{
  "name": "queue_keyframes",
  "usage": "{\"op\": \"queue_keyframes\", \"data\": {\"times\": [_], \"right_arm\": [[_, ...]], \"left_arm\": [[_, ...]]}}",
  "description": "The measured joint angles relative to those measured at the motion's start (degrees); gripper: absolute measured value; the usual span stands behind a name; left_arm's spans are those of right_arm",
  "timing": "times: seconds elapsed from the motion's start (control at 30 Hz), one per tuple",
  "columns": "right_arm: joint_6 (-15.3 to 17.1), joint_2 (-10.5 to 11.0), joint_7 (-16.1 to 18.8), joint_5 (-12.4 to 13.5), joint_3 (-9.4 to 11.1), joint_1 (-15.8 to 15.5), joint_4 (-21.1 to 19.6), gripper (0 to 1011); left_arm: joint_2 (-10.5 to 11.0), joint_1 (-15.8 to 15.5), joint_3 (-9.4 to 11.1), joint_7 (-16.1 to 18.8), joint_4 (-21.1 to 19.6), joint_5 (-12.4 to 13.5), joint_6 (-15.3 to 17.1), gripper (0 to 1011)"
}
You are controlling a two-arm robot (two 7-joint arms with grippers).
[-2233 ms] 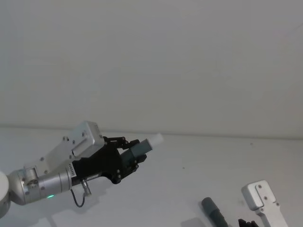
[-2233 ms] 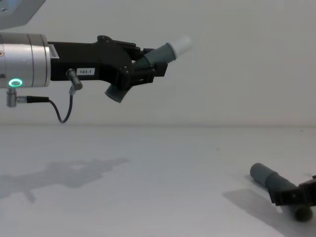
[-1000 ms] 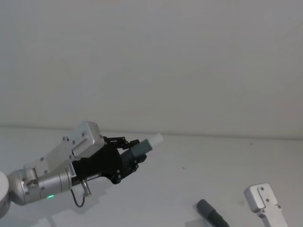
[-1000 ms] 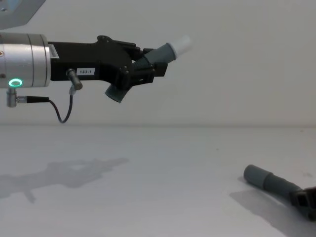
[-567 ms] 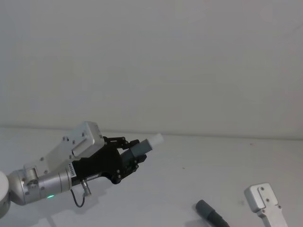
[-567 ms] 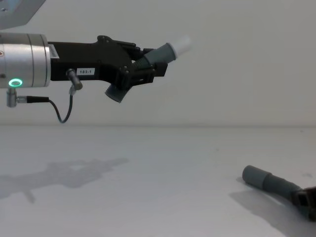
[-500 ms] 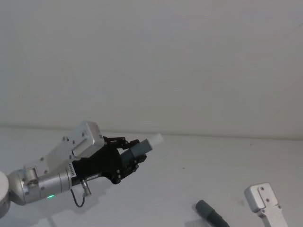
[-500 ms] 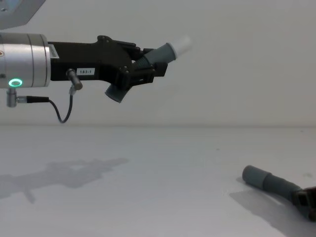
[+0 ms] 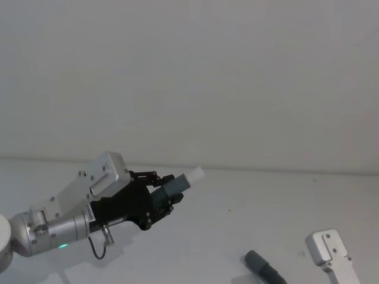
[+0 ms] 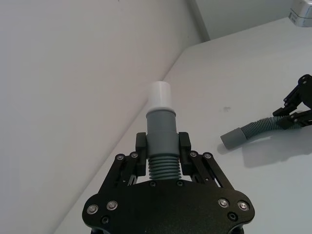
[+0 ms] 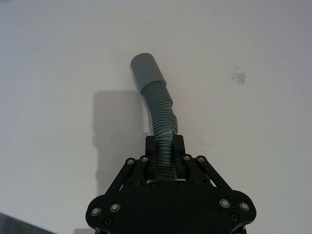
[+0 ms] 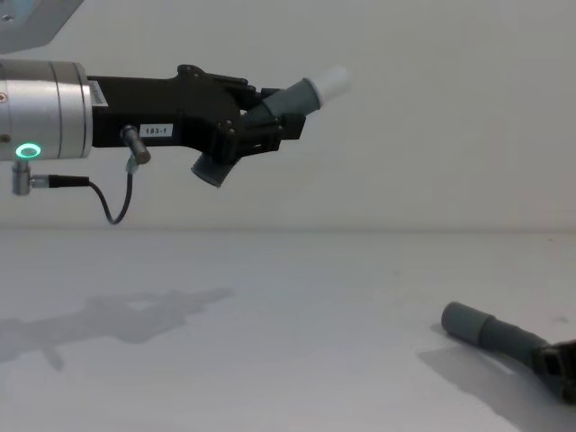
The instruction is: Use both hands to pick up one end of the pipe from the table, align the ends, and insert them.
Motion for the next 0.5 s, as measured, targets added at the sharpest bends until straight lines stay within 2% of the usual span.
{"op": "queue_keyframes", "data": {"times": [0.4,0.47,0.5], "right_arm": [[0.03,0.00,0.01,0.00,0.00,0.00,0.00,174],[0.04,0.00,0.00,0.00,0.00,-0.01,0.01,222],[0.05,0.00,0.01,0.00,0.00,-0.01,0.01,290]], "left_arm": [[0.00,0.00,0.00,0.00,0.00,0.00,0.00,352],[0.00,0.00,0.00,0.00,0.00,0.00,0.00,352],[0.00,0.00,0.00,0.00,0.00,0.00,0.00,352]]}}
